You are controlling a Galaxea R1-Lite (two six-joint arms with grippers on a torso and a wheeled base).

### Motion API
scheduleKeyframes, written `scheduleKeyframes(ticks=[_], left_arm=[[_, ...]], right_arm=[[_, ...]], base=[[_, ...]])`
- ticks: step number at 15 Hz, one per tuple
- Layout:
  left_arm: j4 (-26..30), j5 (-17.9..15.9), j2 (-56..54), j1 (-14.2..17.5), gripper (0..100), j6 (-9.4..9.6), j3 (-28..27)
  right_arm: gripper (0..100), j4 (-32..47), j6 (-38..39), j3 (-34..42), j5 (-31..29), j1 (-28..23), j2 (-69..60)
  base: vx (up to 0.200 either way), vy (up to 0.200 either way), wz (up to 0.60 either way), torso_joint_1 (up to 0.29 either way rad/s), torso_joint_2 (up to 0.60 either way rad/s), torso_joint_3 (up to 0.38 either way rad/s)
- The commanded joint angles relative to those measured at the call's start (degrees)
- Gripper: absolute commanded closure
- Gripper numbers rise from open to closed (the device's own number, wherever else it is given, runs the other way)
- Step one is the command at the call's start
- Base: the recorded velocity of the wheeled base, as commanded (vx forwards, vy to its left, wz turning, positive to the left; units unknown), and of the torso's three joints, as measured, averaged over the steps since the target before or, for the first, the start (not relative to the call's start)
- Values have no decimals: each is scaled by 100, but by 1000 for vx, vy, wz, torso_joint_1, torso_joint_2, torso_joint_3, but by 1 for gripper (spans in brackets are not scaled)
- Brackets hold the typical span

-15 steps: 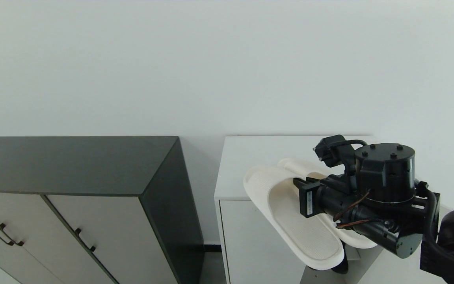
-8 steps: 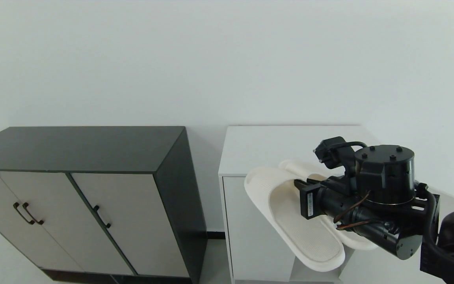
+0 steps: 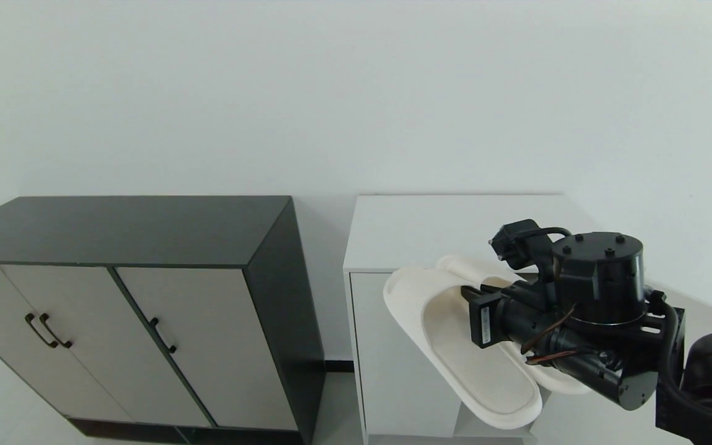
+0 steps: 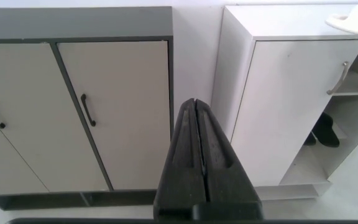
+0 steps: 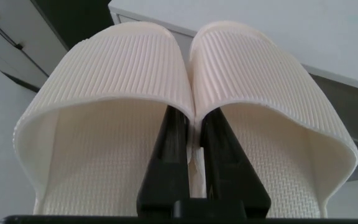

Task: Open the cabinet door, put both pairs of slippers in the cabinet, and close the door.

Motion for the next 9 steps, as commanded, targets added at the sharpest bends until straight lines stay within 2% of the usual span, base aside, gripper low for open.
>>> scheduleKeyframes(ticks=[1,9], left_arm=[[-1,-6,8,-6,100,-2,0],[-1,-6,8,3,100,6,0]], right_arm=[[100,3,-8,0,5,0,18],[100,-6,-16,17,-3,0,97]], base=[[0,0,0,0,0,0],[0,0,0,0,0,0]])
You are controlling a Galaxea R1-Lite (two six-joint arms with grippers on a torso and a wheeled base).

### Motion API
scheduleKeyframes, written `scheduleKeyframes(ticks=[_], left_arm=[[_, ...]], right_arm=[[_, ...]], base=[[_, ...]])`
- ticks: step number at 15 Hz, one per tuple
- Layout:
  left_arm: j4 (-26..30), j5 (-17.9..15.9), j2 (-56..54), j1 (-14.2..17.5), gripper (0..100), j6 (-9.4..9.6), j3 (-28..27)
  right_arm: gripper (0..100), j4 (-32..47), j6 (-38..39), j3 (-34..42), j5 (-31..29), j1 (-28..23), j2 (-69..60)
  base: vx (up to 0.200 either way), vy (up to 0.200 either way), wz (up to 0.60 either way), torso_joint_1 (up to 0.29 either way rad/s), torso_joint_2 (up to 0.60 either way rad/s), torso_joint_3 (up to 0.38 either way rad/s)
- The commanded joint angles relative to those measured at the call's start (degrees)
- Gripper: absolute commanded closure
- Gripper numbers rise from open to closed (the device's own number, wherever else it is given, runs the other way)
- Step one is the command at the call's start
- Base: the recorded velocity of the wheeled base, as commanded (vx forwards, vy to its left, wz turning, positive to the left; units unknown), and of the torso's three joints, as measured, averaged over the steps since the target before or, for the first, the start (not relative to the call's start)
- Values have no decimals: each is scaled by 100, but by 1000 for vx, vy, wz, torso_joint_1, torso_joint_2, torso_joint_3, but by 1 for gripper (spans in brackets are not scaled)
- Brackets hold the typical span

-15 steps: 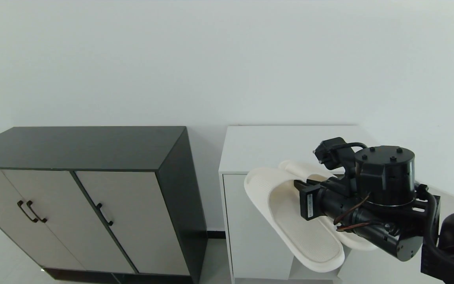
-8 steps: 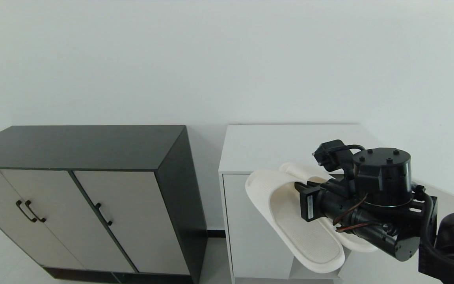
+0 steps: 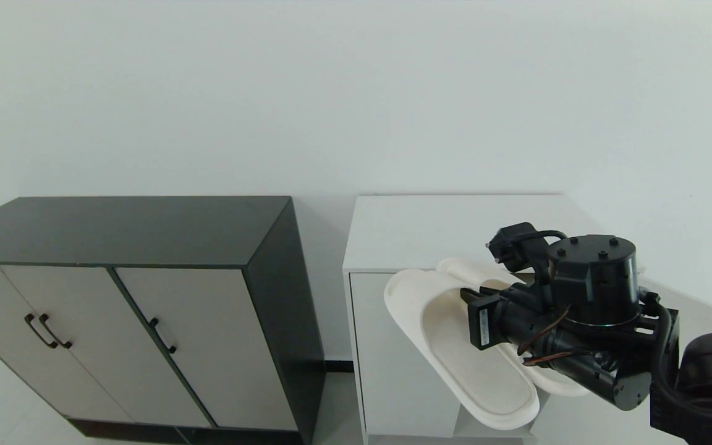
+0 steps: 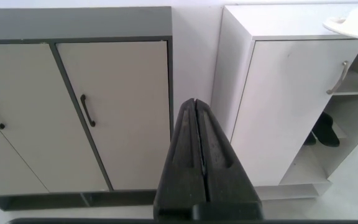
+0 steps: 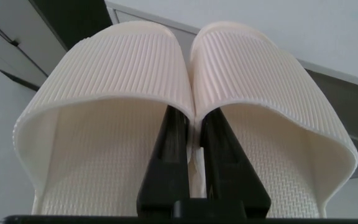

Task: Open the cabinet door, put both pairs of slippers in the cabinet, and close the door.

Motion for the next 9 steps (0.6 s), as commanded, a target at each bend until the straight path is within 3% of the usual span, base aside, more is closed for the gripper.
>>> scheduleKeyframes(ticks=[1,9], left_arm=[[-1,-1,8,3,100,1,0],[-1,-10,8,3,100,10,0]], right_arm=[[100,-3,-3,15,8,5,31],[100,-3,-12,68,-1,111,5]], base=[[0,-200,0,7,2,7],[0,-200,0,1,4,5]])
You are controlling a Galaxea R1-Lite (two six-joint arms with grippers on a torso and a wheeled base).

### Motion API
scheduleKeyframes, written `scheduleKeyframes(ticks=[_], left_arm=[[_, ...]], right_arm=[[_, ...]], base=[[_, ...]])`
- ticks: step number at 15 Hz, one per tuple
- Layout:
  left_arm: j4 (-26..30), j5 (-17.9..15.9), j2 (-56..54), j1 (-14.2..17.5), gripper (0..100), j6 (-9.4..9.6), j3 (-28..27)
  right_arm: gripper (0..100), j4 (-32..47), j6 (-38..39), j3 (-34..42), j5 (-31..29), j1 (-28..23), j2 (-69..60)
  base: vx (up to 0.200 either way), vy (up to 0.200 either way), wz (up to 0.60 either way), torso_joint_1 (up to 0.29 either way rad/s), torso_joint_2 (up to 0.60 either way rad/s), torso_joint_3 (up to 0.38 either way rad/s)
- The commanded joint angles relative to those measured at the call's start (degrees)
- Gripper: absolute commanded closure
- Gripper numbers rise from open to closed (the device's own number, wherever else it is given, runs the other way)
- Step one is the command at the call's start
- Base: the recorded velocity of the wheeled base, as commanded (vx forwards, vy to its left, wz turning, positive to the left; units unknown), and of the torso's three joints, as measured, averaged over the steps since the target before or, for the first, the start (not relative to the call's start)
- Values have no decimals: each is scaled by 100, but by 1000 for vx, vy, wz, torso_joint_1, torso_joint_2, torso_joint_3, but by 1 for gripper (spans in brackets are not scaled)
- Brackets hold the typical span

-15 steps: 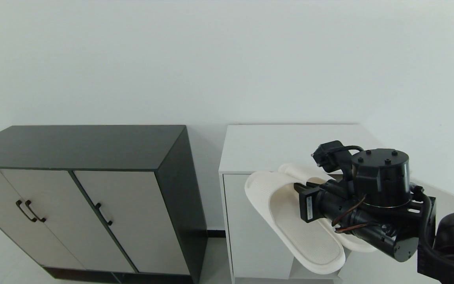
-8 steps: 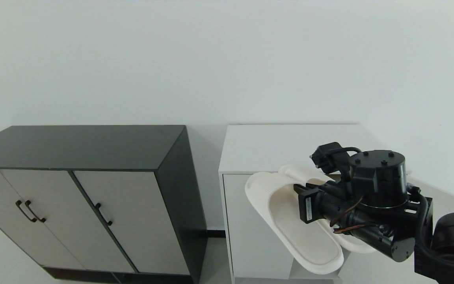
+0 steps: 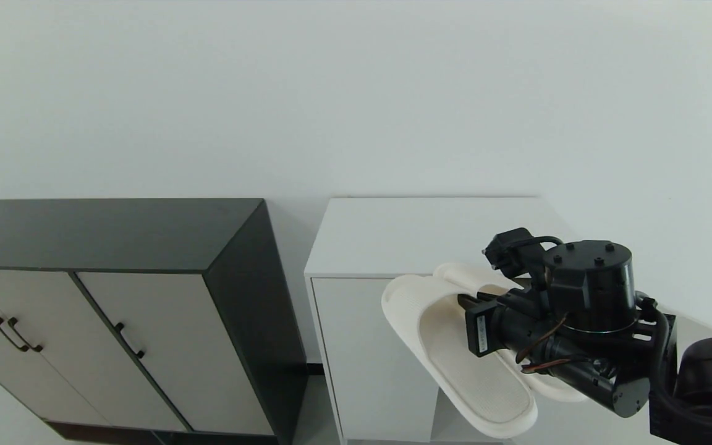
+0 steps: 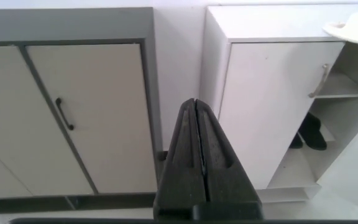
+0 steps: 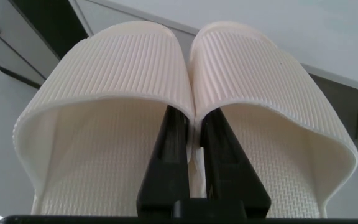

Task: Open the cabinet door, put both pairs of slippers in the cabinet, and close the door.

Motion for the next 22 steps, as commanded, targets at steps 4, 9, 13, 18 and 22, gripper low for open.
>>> scheduleKeyframes(ticks=[4,9,13,18,22], left_arm=[[-4,-2,8,-2,100,2,0],[-4,-2,8,-2,100,2,0],[-4,-2,8,-2,100,-7,0],[-4,-2,8,-2,100,-16,0],[-4,-2,8,-2,100,-7,0]], right_arm=[[100,-3,-3,29,14,67,-8],[100,-3,6,38,5,75,-16],[100,-12,6,82,5,75,-34],[100,-21,6,117,14,146,-104],[100,-65,-153,266,-3,154,-139]], base=[[0,-200,0,1,0,5],[0,-200,0,0,2,1],[0,0,0,0,0,0],[0,0,0,0,0,0],[0,0,0,0,0,0]])
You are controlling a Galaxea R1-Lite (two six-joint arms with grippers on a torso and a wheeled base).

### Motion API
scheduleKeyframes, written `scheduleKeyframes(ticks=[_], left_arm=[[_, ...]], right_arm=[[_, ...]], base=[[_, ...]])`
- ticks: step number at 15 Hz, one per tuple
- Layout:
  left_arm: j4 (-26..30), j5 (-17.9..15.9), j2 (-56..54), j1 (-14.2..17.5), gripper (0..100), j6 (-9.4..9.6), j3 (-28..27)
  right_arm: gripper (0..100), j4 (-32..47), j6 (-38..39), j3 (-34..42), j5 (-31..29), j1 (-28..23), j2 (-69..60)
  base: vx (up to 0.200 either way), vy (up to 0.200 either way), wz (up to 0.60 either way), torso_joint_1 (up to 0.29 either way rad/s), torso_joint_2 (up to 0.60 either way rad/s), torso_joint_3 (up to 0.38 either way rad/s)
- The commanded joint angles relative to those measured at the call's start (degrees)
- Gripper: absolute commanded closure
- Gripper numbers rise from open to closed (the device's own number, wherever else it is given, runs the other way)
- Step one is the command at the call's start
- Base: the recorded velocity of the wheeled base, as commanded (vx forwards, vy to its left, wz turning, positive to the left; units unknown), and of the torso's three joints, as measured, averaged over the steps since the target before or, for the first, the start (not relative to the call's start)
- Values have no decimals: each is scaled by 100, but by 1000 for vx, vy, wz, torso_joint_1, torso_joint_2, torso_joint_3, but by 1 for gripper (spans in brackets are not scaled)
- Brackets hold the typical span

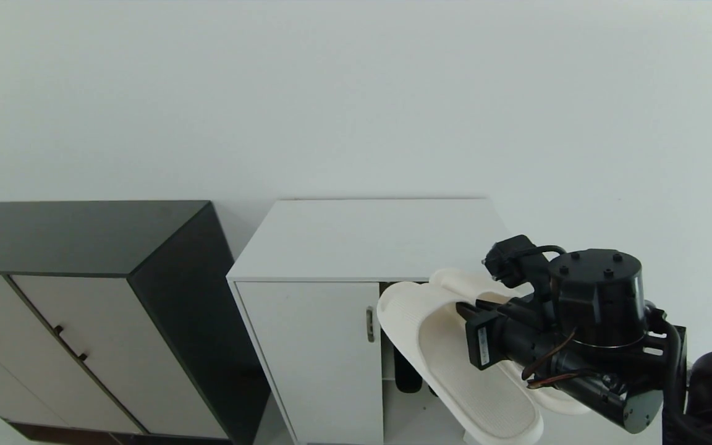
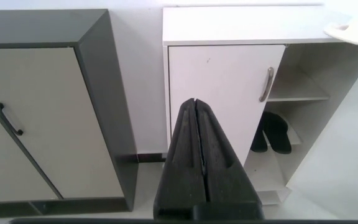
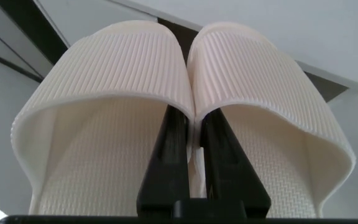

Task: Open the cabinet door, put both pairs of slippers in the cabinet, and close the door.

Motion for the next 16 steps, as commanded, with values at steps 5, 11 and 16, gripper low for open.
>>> scheduleKeyframes(ticks=[5,11,16], left_arm=[[-1,-2,8,4,100,1,0],[-1,-2,8,4,100,1,0],[-1,-2,8,-5,100,1,0]], right_arm=[[100,-8,-159,98,3,2,-24],[100,-8,-168,116,3,20,-67],[100,10,-168,230,12,213,-287]], base=[[0,0,0,0,0,0],[0,0,0,-154,349,193],[0,0,0,-227,540,308]])
